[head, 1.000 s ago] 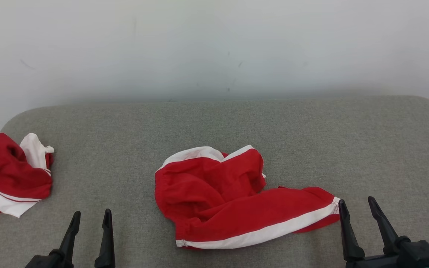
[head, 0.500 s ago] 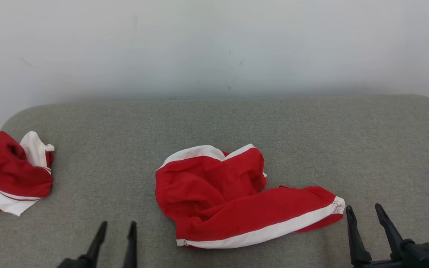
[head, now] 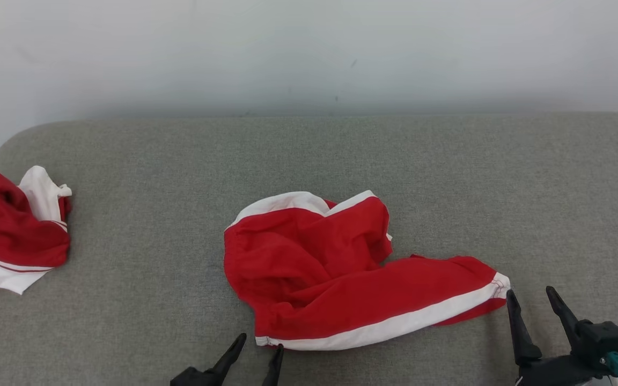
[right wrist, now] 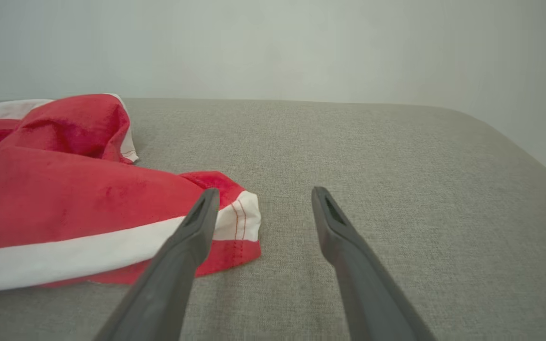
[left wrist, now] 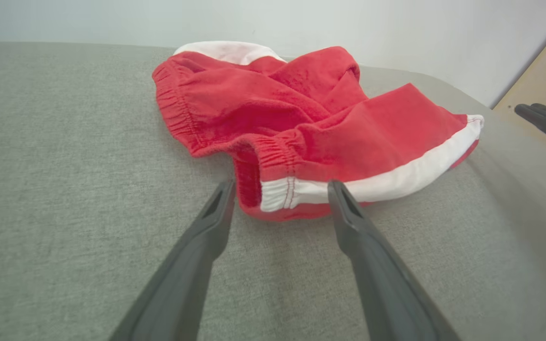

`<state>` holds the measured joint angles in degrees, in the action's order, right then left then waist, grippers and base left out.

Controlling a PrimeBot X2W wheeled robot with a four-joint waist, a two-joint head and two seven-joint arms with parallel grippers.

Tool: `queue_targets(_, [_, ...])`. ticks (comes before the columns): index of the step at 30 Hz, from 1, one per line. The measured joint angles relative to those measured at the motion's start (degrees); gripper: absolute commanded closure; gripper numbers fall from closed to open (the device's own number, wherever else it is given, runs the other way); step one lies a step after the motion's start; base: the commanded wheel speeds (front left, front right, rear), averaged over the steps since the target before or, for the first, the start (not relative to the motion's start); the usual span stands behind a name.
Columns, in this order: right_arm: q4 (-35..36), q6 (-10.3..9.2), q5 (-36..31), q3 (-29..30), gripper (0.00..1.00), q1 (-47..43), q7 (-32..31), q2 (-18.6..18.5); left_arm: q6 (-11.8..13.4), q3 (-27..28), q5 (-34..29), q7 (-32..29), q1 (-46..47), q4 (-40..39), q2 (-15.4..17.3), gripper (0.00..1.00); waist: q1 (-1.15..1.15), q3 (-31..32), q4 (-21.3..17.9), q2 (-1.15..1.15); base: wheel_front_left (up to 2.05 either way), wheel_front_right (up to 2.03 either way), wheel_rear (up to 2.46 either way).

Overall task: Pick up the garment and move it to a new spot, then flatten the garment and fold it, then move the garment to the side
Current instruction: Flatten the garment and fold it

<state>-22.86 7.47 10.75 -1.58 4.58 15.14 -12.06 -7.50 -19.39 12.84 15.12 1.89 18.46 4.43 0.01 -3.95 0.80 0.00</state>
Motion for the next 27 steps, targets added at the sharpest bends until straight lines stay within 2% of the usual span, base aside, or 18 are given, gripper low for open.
queue_targets(4, [-4.0,0.0,0.8,-1.4,0.0,2.6,0.0,-0.5,0.0,-2.0,0.9,0.0,2.5,2.4,0.1,0.0,0.0,-1.2,0.2,0.0,0.0,0.0,0.0])
queue_targets(8, [-8.6,0.0,2.4,-5.4,0.0,6.2,0.0,-1.4,0.0,-4.6,1.5,0.0,5.4,4.2,0.8,0.0,0.0,-2.6,0.1,0.0,0.0,0.0,0.0])
queue_targets(19, [-15.5,0.0,7.9,-13.1,0.0,12.4,0.0,-3.5,0.0,-8.1,3.6,0.0,8.3,5.1,1.8,0.0,0.0,-4.6,0.0,0.0,0.0,0.0,0.0])
queue_targets(20, [-16.0,0.0,8.6,-14.1,0.13,12.9,0.0,-3.8,0.0,-8.6,4.1,0.0,8.6,5.3,1.9,0.5,0.0,-4.8,0.1,0.0,0.0,0.0,0.0])
queue_targets(21, [-16.4,0.0,9.7,-15.0,0.71,13.4,0.0,-4.2,0.0,-8.9,4.5,0.0,8.7,5.3,2.0,0.64,0.0,-4.9,0.2,0.0,0.0,0.0,0.0])
queue_targets(22, [-16.6,0.0,10.8,-15.7,1.0,14.0,0.0,-4.4,0.0,-9.2,4.8,0.0,8.9,5.3,2.1,1.0,0.0,-5.0,0.3,0.0,0.0,0.0,0.0])
queue_targets(27, [-14.9,0.0,13.4,-17.9,1.0,14.9,0.0,-5.9,0.0,-9.4,6.7,0.0,9.5,3.9,2.7,1.0,0.0,-5.0,0.8,0.0,0.0,0.0,0.0])
